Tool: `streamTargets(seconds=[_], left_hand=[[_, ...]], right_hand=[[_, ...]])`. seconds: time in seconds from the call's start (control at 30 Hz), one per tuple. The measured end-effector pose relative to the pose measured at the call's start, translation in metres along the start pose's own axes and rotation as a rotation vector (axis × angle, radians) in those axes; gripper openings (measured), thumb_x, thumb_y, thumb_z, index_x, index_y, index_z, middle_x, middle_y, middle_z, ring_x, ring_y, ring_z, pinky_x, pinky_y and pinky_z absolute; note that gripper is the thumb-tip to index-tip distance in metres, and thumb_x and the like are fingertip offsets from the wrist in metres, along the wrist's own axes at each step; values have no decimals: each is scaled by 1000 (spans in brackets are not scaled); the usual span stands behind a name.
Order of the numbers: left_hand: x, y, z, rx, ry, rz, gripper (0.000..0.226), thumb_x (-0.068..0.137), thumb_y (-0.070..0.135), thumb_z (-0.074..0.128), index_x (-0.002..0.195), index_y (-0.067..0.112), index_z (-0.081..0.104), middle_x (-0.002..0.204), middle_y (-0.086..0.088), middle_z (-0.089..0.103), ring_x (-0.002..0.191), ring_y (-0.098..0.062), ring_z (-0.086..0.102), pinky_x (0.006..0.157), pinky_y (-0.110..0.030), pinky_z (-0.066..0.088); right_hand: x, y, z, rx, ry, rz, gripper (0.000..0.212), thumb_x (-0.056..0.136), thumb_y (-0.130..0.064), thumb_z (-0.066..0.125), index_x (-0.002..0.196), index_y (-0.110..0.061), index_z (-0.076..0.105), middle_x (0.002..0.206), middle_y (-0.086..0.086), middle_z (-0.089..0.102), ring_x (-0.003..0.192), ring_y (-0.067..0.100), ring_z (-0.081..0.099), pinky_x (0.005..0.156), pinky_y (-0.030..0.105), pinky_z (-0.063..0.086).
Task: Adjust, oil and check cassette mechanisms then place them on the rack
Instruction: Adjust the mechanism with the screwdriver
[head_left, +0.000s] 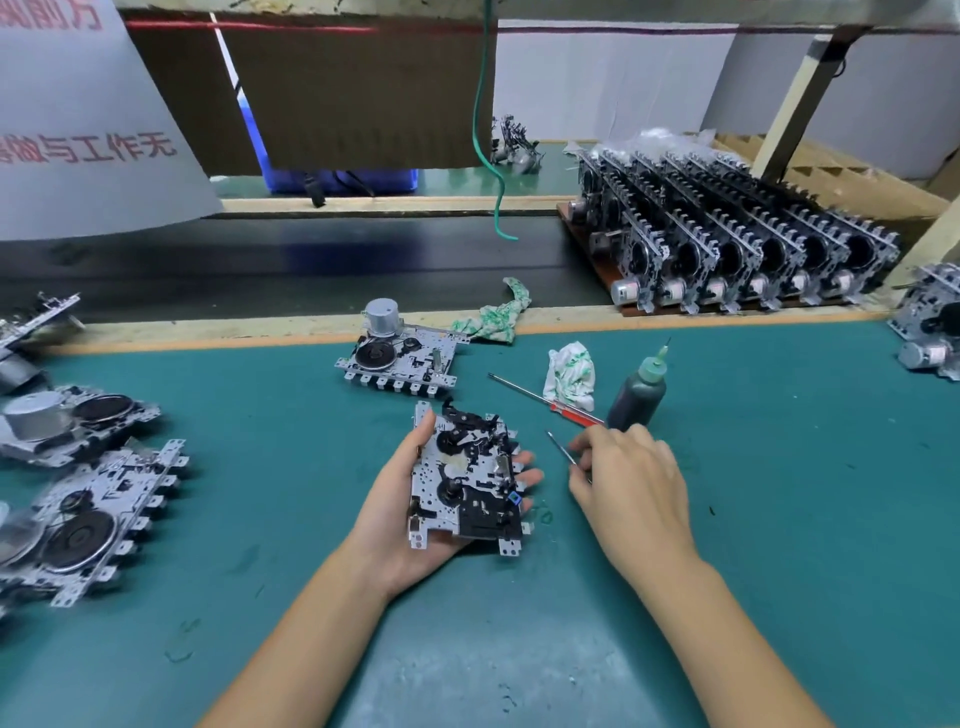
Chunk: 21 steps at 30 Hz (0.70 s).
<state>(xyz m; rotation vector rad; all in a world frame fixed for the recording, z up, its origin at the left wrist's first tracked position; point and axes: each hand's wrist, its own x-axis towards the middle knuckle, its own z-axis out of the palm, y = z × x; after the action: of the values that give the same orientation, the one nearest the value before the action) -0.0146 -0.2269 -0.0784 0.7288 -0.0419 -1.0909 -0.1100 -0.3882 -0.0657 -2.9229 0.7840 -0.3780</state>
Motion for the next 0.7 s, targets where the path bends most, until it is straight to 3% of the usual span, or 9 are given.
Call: streamTargets(seconds=[0.07,0.17,0.23,0.3,0.37,0.47,0.7], left_hand=[[0,0,-1,-2,-1,-12,70,83,54,48,119,-4,62,130,-28,54,117,-41,56,97,-51,46],[1,0,-3,-11,6,-13,66,84,54,49,114,-2,67,127,-27,57,112,-40,60,94,-52,49],[1,1,-5,-12,5,-14,62,83,53,52,112,2,69,126,-23,59,110,-38,61,95,-53,48],[1,1,-7,-4,-7,-22,59,81,53,55,109,4,71,124,-20,62,109,-33,63,97,-49,48],[0,2,-6,16,-16,-39,60,81,53,55,111,3,70,125,-20,61,111,-31,62,97,-44,49],[-1,3,-3,43,-34,-53,67,84,54,51,121,-1,63,132,-25,54,118,-35,57,100,-45,47],[-1,2,-2,56,-16,-61,67,84,53,49,121,-1,63,130,-25,56,117,-34,58,100,-45,44]], right_hand=[[-1,-2,0,37,-5,-22,19,93,-26,48,106,-22,60,94,-8,63,98,17,48,80,30,34],[-4,-8,-4,556,-32,-42,18,95,-19,48,87,-17,64,62,-15,54,60,7,49,57,28,34],[-4,-11,-12,1070,-247,38,27,97,-17,46,74,-16,61,47,-11,43,39,6,31,41,20,26],[-4,-11,-19,1329,-573,102,36,99,-22,45,65,-18,57,47,-8,29,37,6,21,35,14,18],[-6,-8,-23,1332,-786,65,38,99,-24,43,63,-16,53,46,-6,27,36,7,26,34,14,21],[-9,-6,-25,1323,-931,25,39,99,-19,40,62,-13,52,45,-4,35,37,9,36,36,15,29],[-9,-9,-26,1174,-956,55,40,101,-25,38,64,-16,48,45,-7,33,36,5,23,36,13,18]])
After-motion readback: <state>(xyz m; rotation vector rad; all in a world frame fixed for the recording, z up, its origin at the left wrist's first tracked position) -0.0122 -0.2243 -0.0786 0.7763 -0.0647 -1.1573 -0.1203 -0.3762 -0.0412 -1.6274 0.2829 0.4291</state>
